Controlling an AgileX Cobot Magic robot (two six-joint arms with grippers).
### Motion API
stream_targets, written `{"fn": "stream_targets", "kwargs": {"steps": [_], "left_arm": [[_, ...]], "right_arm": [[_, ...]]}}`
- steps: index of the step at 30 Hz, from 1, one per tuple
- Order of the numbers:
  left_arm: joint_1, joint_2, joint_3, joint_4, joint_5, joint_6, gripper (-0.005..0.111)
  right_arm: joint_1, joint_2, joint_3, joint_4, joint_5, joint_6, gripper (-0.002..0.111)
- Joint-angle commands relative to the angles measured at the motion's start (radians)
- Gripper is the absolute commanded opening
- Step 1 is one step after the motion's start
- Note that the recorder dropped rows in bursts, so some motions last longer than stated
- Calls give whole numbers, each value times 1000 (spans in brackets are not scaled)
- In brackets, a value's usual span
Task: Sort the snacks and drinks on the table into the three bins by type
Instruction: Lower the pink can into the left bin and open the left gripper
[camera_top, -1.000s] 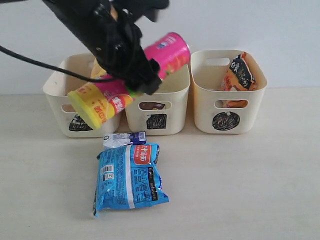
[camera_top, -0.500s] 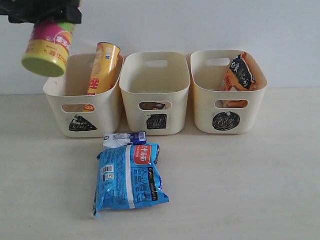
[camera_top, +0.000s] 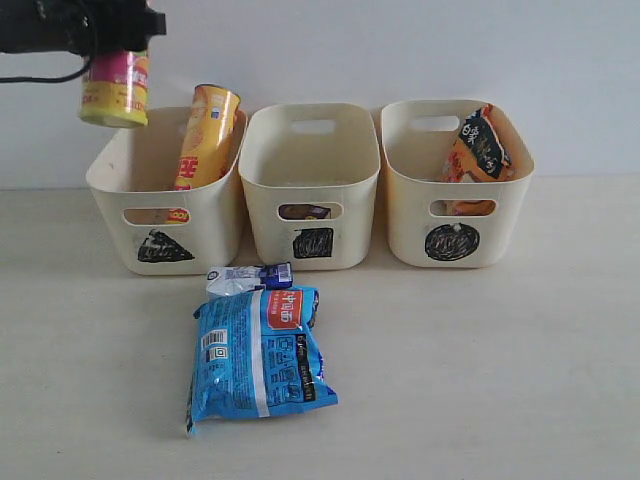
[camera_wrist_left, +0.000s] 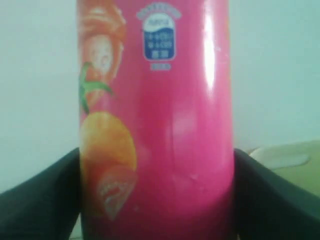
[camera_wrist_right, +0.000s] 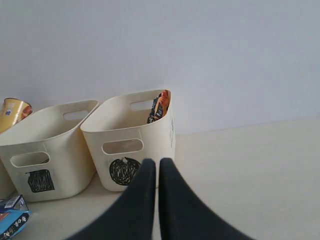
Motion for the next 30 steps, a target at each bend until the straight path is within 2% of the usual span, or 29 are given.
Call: {"fn": "stream_targets", "kwargs": {"steps": [1,9,11,15,18,23,28,30], "left_arm": [[2,64,-1,11,-51,28,4],[2,143,-1,11,-88,25,6],[2,153,-1,11,-88,25,15],[2,159,-1,11,-82,25,50],[2,152,-1,5,-81,15,67],[2,118,-1,4,-77,3,73],[2,79,-1,4,-46,3,87],[2,64,-1,4,-14,3,87]], "right_arm": [[2,-5,0,-7,-2,-6,0],[2,-5,0,-7,-2,-4,0],[2,-5,0,-7,-2,-4,0],[2,-5,0,-7,-2,-4,0],[2,-5,0,-7,-2,-4,0],[2,-5,0,-7,-2,-6,0],[2,-5,0,-7,-2,-6,0],[2,-5,0,-7,-2,-4,0]]}}
